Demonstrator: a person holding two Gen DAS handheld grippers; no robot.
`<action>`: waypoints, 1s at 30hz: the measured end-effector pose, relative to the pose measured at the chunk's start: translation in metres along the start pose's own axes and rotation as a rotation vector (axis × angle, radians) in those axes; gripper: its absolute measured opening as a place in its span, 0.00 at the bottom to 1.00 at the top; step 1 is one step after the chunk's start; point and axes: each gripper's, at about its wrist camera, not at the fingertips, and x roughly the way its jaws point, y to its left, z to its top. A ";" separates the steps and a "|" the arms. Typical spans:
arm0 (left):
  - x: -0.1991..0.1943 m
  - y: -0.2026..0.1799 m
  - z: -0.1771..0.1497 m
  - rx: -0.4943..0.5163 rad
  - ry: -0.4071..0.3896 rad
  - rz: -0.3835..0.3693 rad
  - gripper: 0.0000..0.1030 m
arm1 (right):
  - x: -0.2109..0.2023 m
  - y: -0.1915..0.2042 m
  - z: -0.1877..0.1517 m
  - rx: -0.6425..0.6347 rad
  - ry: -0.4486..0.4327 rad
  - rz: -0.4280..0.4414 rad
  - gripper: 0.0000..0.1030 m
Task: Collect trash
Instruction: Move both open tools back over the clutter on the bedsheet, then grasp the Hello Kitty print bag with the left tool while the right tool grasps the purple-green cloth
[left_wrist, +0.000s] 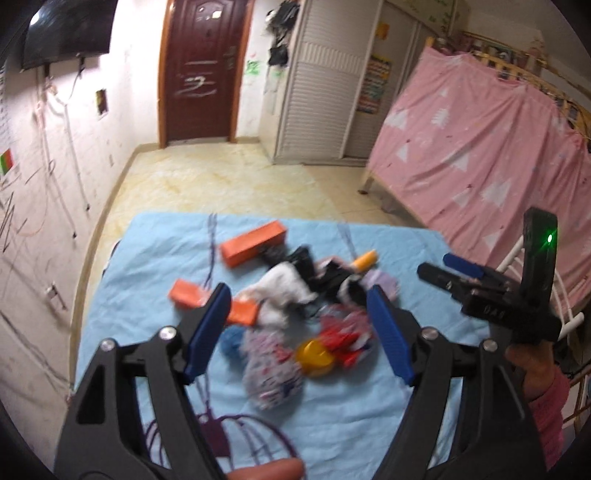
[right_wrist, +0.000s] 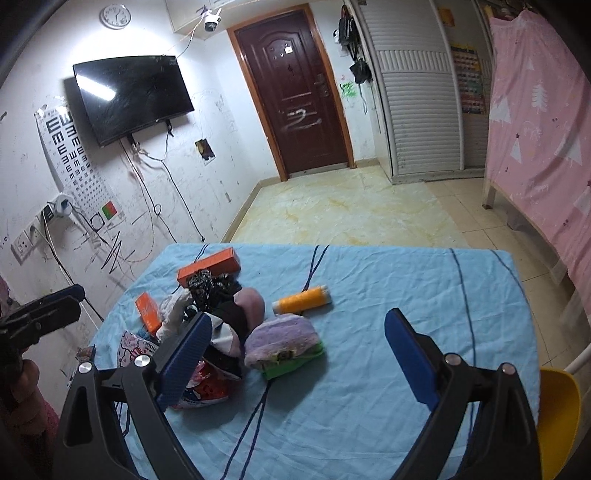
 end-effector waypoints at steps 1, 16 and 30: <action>0.001 0.003 -0.002 -0.004 0.005 0.005 0.70 | 0.004 0.001 0.000 -0.002 0.010 0.000 0.85; 0.033 0.019 -0.047 -0.044 0.161 0.005 0.64 | 0.031 -0.005 -0.003 0.010 0.068 0.001 0.86; 0.046 0.013 -0.057 -0.042 0.236 -0.076 0.21 | 0.054 0.002 -0.009 -0.032 0.132 -0.019 0.86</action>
